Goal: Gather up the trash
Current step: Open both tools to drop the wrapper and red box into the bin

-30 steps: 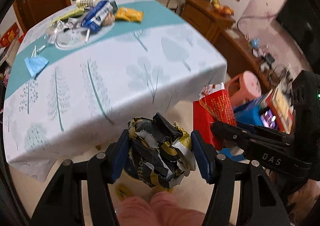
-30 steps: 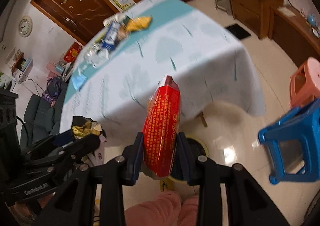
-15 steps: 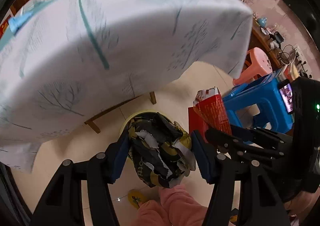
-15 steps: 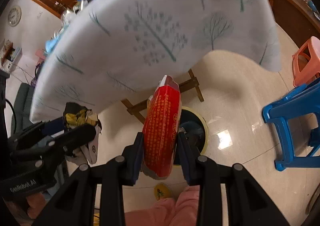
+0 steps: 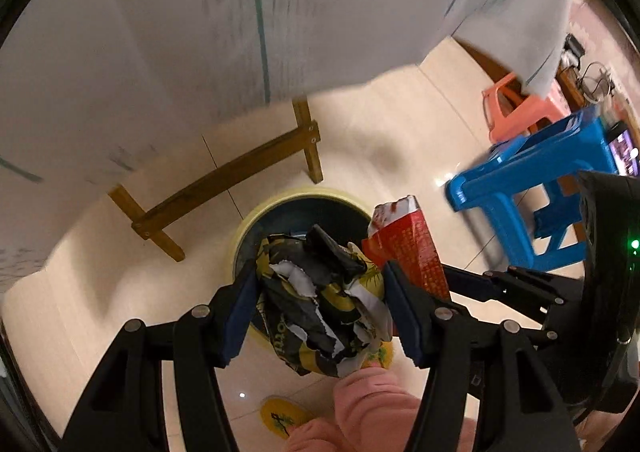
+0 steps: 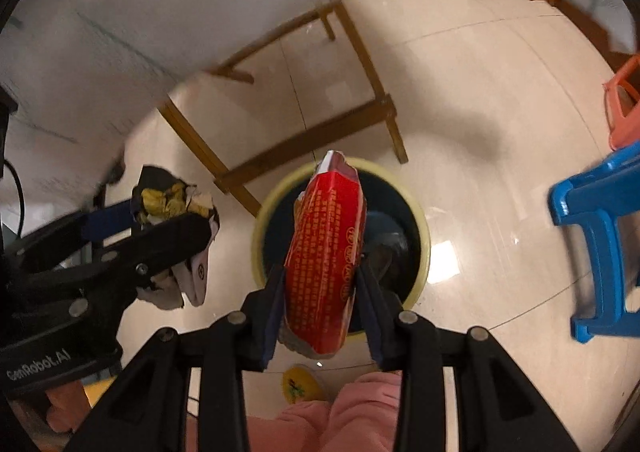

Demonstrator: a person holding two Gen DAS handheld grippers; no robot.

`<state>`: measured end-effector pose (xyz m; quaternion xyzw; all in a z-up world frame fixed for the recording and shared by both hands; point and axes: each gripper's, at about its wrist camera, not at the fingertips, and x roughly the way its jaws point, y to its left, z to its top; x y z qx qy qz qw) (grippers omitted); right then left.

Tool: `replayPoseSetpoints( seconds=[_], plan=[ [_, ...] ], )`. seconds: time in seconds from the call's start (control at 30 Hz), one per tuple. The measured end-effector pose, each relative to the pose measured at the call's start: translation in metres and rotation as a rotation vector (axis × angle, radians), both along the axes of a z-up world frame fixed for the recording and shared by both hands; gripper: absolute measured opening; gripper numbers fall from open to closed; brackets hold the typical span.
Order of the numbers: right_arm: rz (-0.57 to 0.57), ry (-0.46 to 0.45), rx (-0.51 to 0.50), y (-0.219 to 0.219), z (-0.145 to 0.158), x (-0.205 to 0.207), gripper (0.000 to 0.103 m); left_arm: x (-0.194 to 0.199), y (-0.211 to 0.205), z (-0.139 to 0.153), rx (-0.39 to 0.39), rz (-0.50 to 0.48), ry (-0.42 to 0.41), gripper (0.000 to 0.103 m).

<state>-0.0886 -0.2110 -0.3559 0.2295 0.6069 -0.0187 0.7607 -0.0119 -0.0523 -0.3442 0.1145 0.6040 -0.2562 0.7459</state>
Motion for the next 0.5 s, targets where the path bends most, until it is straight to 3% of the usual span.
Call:
replayPoseSetpoints(
  seconds=[0.27, 0.33, 0.4, 0.5],
  plan=[
    [0.047, 0.035, -0.031, -0.001, -0.063, 0.016, 0.046, 0.009, -0.003, -0.059, 0.011, -0.004, 0.024, 0.068],
    [0.061, 0.031, -0.05, 0.0, -0.071, 0.019, 0.056, 0.012, -0.002, -0.066, 0.01, -0.001, 0.026, 0.083],
    [0.076, 0.021, -0.049, 0.002, -0.075, 0.021, 0.075, 0.014, 0.003, -0.068, 0.012, 0.002, 0.011, 0.091],
    [0.074, 0.0, -0.064, 0.003, -0.068, 0.021, 0.076, 0.015, 0.007, -0.068, 0.01, 0.005, -0.01, 0.093]
  ],
)
